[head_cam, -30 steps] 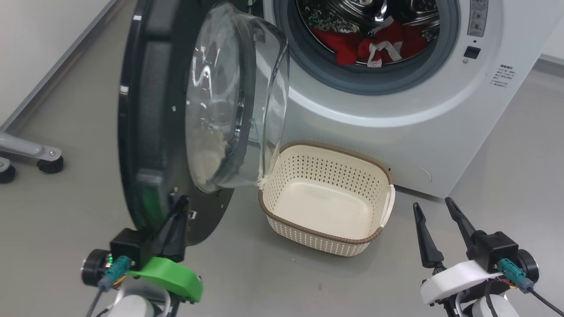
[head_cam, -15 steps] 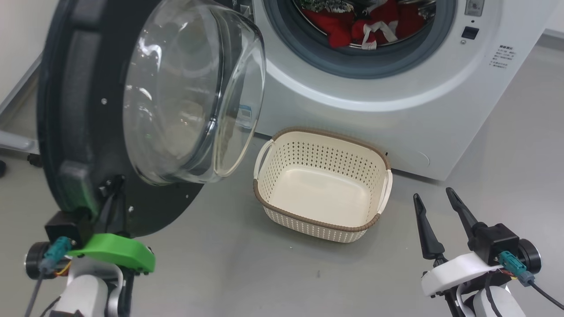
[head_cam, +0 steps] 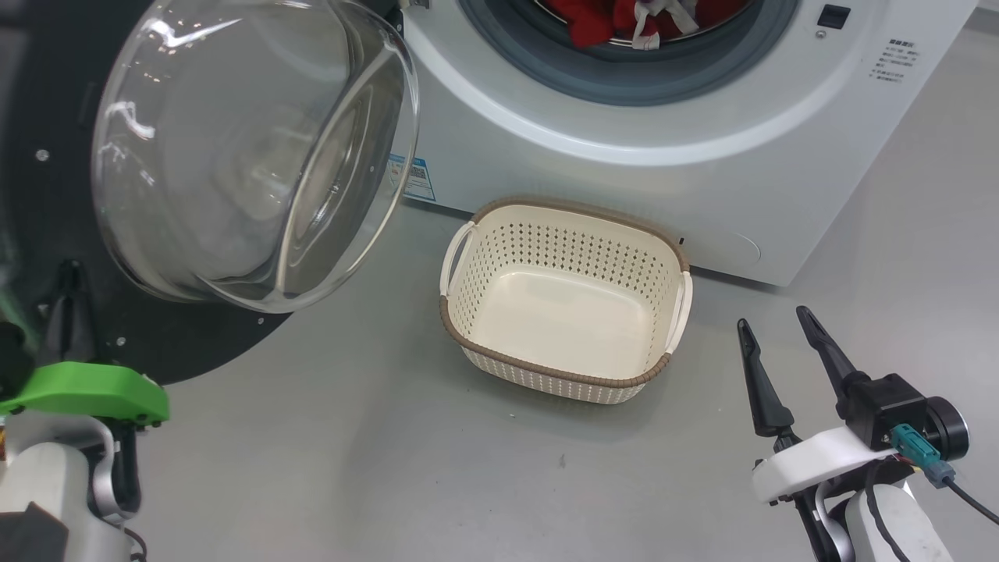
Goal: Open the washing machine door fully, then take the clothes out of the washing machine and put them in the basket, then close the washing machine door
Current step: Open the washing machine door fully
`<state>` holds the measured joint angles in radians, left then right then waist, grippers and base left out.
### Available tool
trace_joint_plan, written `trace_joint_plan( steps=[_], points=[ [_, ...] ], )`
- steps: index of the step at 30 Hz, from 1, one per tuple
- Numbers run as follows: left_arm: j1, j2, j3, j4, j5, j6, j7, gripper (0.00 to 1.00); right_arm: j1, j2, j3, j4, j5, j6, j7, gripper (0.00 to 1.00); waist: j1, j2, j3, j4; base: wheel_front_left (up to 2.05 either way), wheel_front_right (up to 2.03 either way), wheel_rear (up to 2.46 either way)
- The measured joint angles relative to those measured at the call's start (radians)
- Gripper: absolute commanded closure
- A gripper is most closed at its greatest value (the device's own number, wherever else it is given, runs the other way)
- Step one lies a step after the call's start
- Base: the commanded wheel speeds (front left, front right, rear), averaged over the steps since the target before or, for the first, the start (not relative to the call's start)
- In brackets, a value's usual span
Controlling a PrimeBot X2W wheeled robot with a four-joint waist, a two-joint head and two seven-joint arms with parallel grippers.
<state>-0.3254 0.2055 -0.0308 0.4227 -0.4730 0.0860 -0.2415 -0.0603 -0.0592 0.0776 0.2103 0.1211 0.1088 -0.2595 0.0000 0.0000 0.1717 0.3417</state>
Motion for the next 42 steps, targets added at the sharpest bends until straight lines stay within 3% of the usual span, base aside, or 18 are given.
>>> trace_joint_plan(
  steps=[6, 15, 22, 31, 32, 34, 36, 37, 39, 40, 42],
  points=[
    [-0.021, 0.017, 0.052, 0.043, -0.005, 0.003, -0.007, 1.0, -0.015, -0.002, -0.002, 0.001, -0.001, 0.003, 0.0, 0.0, 0.0, 0.0, 0.01, -0.012, 0.0, 0.0, 0.0],
    [-0.036, 0.019, 0.054, 0.054, 0.004, 0.007, -0.009, 1.0, -0.015, -0.003, -0.012, 0.001, -0.002, 0.003, 0.0, 0.0, 0.0, 0.0, 0.013, -0.016, 0.0, 0.0, 0.0],
    [-0.025, -0.003, 0.059, -0.027, 0.036, 0.007, -0.011, 1.0, -0.021, -0.002, -0.012, 0.003, -0.002, 0.004, 0.0, 0.0, 0.0, 0.0, 0.004, -0.024, 0.0, 0.0, 0.0],
    [0.114, -0.056, 0.021, -0.145, 0.094, -0.001, -0.011, 1.0, -0.021, 0.002, -0.011, 0.005, -0.002, 0.005, 0.0, 0.0, 0.0, 0.0, -0.022, -0.048, 0.0, 0.0, 0.0],
    [0.126, -0.063, 0.018, -0.156, 0.097, -0.002, -0.011, 0.95, -0.021, 0.002, -0.011, 0.006, -0.002, 0.005, 0.0, 0.0, 0.0, 0.0, -0.024, -0.051, 0.0, 0.0, 0.0],
    [0.153, -0.071, 0.012, -0.172, 0.098, -0.003, -0.011, 0.57, -0.021, 0.003, -0.008, 0.006, -0.001, 0.005, 0.0, 0.0, 0.0, 0.0, -0.029, -0.057, 0.0, 0.0, 0.0],
    [0.182, -0.077, 0.007, -0.182, 0.104, -0.003, -0.011, 0.41, -0.021, 0.004, -0.007, 0.008, 0.001, 0.005, 0.0, 0.0, 0.0, 0.0, -0.034, -0.066, 0.0, 0.0, 0.0],
    [0.197, -0.078, 0.001, -0.185, 0.109, -0.003, -0.011, 0.26, -0.021, 0.005, -0.006, 0.008, 0.001, 0.005, 0.0, 0.0, 0.0, 0.0, -0.037, -0.07, 0.0, 0.0, 0.0],
    [0.223, -0.085, -0.009, -0.192, 0.124, -0.005, -0.011, 0.21, -0.021, 0.005, 0.001, 0.011, 0.002, 0.005, 0.0, 0.0, 0.0, 0.0, -0.042, -0.08, 0.0, 0.0, 0.0],
    [0.235, -0.089, -0.015, -0.198, 0.124, -0.011, -0.011, 0.01, -0.02, 0.006, 0.004, 0.013, 0.002, 0.007, 0.0, 0.0, 0.0, 0.0, -0.045, -0.085, 0.0, 0.0, 0.0],
    [0.254, -0.094, -0.029, -0.211, 0.129, -0.013, -0.011, 0.0, -0.018, 0.009, 0.009, 0.016, 0.003, 0.008, 0.0, 0.0, 0.0, 0.0, -0.051, -0.097, 0.0, 0.0, 0.0]
  ],
)
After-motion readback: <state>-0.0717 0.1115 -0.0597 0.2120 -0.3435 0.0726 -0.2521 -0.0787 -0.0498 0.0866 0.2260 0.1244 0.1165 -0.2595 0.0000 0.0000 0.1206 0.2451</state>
